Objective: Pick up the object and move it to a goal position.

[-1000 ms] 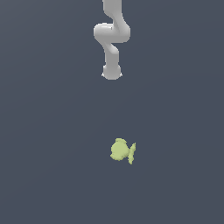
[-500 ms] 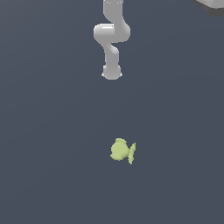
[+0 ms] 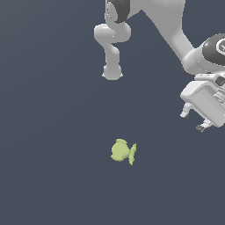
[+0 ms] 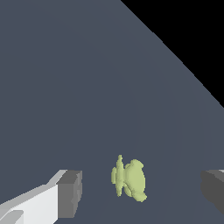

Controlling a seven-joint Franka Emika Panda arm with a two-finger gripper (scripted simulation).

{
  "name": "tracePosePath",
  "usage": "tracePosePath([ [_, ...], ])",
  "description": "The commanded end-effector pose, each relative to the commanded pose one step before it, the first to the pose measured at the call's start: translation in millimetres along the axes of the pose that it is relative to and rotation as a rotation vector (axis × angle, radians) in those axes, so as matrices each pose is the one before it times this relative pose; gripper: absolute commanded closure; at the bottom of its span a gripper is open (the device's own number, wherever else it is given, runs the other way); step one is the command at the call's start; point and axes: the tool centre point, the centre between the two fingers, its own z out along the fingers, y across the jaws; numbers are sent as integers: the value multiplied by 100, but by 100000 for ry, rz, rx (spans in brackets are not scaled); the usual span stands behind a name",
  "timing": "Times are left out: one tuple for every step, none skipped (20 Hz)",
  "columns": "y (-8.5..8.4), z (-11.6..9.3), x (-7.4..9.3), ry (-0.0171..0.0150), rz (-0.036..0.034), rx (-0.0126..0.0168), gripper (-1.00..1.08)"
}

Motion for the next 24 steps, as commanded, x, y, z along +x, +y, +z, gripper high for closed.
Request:
tracePosePath([
  [-901,5443,-2732,-6107,-1483,-3212,-100],
  [-299,1971,-947,-2309,-457,-1008,-100],
  [-258,1867,-891,-2207,-393,-929,-100],
  [-221,1757,-832,-2094,-336,-853,-100],
  [-188,1643,-772,-1972,-285,-779,-100],
  [-159,1524,-712,-1841,-239,-707,-100],
  [-134,1400,-650,-1702,-199,-637,-100],
  [-112,1276,-589,-1560,-165,-570,-100],
  [-93,1153,-529,-1416,-135,-506,-100],
  [-75,1018,-464,-1255,-110,-442,-100],
  [-62,892,-406,-1103,-87,-380,-100],
  [-53,773,-350,-958,-68,-320,-100],
  [-39,649,-293,-808,-55,-273,-100],
  [-23,515,-231,-646,-45,-229,-100],
  [-15,375,-168,-472,-32,-169,-100],
  [-16,232,-104,-288,-14,-87,-100],
  [-26,89,-43,-97,7,11,-100],
  [-23,-41,15,65,25,97,-100],
  [39,13,0,-42,-29,-108,-100],
  [104,161,-60,-275,-90,-349,-100],
  [159,310,-122,-504,-140,-555,-100],
  [200,441,-176,-703,-182,-725,-100],
  [153,364,-145,-574,-143,-572,-100],
  [90,223,-89,-351,-85,-343,-100],
])
